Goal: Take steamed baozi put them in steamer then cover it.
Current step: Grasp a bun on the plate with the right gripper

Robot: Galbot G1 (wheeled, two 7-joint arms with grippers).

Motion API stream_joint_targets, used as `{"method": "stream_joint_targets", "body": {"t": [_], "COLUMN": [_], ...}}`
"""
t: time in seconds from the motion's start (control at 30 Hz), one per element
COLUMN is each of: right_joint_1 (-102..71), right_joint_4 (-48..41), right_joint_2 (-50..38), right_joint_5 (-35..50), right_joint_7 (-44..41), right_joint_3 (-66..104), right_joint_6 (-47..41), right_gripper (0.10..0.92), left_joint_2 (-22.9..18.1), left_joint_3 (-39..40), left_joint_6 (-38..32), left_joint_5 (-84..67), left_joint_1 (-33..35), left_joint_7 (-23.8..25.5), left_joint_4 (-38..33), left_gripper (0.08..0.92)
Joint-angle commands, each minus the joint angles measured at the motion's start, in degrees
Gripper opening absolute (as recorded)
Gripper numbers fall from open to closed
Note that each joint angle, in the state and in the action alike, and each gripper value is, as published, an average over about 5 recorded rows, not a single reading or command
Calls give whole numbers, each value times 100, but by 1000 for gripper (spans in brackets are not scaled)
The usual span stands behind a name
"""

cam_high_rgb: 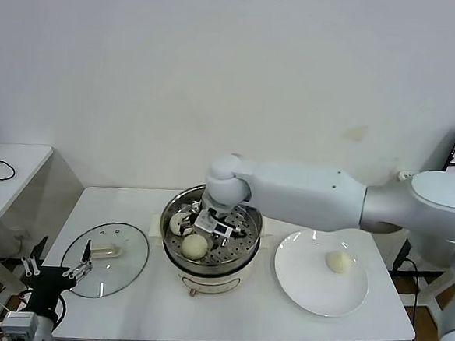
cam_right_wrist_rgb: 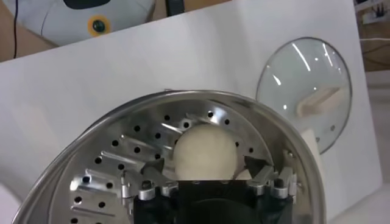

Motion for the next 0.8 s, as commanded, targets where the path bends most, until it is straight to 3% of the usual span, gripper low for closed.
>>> {"method": "stream_joint_targets", "body": {"t": [0.03, 0.43, 0.8], "right_joint_1": [537, 487, -1481], "right_joint_4": [421, 1329, 1937], "right_joint_2": [-985, -3526, -5494], "right_joint_5": [328, 949, -19], "right_joint_7": [-218, -501, -359], "right_joint_3": [262, 759, 2097], "right_joint_6": [-221, -2189, -2510], "right_gripper": [822, 823, 823], "left_joint_2": [19, 175, 295], "left_joint_3": [11, 147, 303], "left_joint_6": [3, 14, 19], "left_joint_5": [1, 25, 73], "left_joint_1": [-14, -89, -108], "left_joint_7": [5, 14, 21], "left_joint_4": [-1, 6, 51], "left_gripper": [823, 823, 823]}}
